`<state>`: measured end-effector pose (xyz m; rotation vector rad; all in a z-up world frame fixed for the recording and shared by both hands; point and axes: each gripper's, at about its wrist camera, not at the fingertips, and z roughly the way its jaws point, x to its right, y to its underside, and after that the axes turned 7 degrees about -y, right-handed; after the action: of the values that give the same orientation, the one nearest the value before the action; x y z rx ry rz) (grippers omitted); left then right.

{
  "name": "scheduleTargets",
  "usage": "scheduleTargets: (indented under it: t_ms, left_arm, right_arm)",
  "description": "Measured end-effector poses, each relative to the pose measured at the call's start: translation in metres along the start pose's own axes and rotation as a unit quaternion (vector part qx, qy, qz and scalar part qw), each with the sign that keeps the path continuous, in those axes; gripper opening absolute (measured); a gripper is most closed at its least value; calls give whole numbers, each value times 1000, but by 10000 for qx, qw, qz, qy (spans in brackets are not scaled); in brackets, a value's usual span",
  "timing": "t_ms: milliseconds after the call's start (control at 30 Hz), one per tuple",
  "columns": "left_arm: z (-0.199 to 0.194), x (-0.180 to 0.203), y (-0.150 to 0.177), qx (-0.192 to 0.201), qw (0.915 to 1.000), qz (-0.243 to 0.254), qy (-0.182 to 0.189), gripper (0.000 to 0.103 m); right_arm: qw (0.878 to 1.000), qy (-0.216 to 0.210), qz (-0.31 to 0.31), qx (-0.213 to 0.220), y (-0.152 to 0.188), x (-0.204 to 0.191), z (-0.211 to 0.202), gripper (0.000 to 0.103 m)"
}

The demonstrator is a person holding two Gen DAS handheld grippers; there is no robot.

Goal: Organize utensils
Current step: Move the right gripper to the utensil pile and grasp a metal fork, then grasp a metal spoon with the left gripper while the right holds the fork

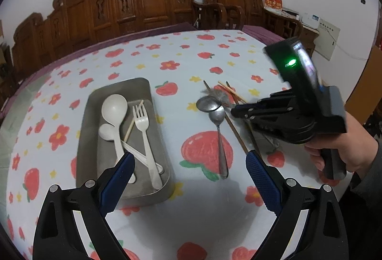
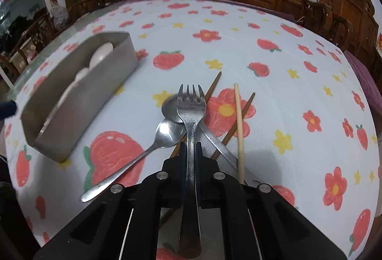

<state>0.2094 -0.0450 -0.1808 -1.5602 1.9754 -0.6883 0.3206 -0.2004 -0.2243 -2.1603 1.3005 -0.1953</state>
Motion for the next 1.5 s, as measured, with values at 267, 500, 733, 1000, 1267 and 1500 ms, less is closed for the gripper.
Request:
scheduleTargets:
  t_ms: [267,500,733,1000,1267,1500]
  left_arm:
    - [16,14,-15,-228,9996,173,-58,85]
    - [44,38,-25,-569,9978,327,59,66]
    - [79,52,-27,-1030,9939,388,80,37]
    - [99,51,-29,-1333,9905,315,90,22]
    - [110,55,-28,-1443,9890,331,46,13]
    - [100,61,-24,-1685,9840,581,44,4]
  right_arm:
    - [9985,-56,186,505,-1,22,-38,8]
    - [9971,-71,449,612,4,47,-48,8]
    - [9967,-165,460,641,6,48,-50,8]
    - [9968,-214,409,657,4,43,-51,8]
    - [9970,-198,394,637,4,42,-50,8]
    - [9969,-180,436,633,2,41,-48,8]
